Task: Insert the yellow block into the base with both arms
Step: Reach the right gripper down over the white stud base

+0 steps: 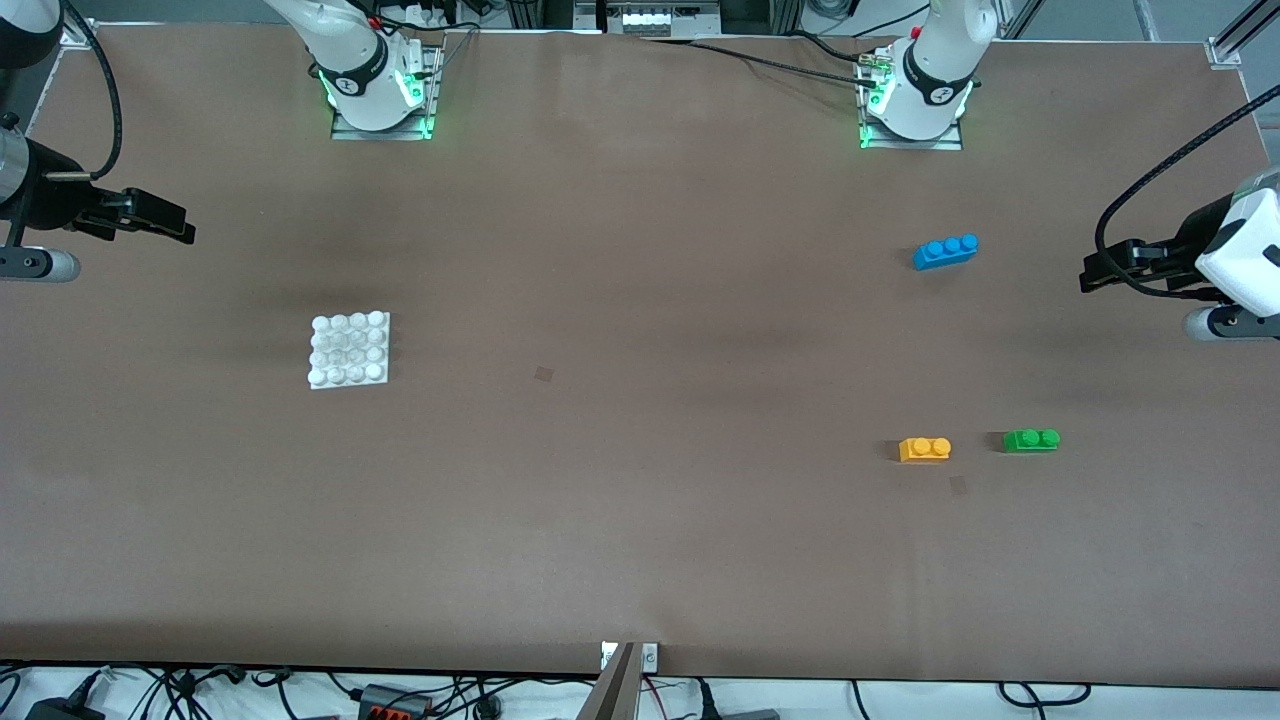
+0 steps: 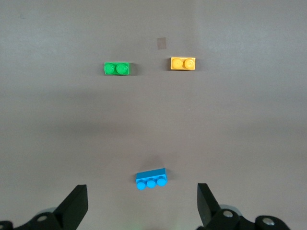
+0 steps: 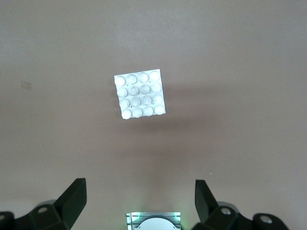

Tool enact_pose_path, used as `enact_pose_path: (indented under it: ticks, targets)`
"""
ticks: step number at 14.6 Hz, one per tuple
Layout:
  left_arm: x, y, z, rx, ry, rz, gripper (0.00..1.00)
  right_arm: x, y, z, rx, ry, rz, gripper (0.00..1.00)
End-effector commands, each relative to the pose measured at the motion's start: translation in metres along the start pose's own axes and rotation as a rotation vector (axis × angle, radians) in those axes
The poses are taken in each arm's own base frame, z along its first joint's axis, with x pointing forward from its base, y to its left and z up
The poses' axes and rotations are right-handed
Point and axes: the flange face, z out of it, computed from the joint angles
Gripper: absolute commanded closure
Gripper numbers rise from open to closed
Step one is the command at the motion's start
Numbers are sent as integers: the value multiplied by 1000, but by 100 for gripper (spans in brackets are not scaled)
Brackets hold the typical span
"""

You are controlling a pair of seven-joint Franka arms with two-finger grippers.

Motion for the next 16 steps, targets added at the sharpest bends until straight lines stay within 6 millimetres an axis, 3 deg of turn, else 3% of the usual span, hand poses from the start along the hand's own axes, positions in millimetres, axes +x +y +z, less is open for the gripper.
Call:
enact_pose_path:
  ticks: [1, 4, 6, 9, 12, 16]
  targets:
    - [-6, -2, -6, -26, 5, 16, 0, 15, -2, 17, 16, -48, -8, 0]
    - [-6, -2, -6, -26, 5, 16, 0, 33, -13, 45, 15, -91, -43, 0]
    - [-6, -2, -5, -26, 4, 16, 0, 51, -15, 76, 11, -116, -47, 0]
    - [-7, -1, -6, -26, 5, 18, 0, 70, -17, 138, 0, -107, -51, 0]
    - [-7, -1, -6, -25, 5, 16, 0, 64, -14, 213, -1, -55, -45, 0]
    - [-4, 2, -1, -34, -4, 22, 0, 52, -13, 296, -4, 59, -47, 0]
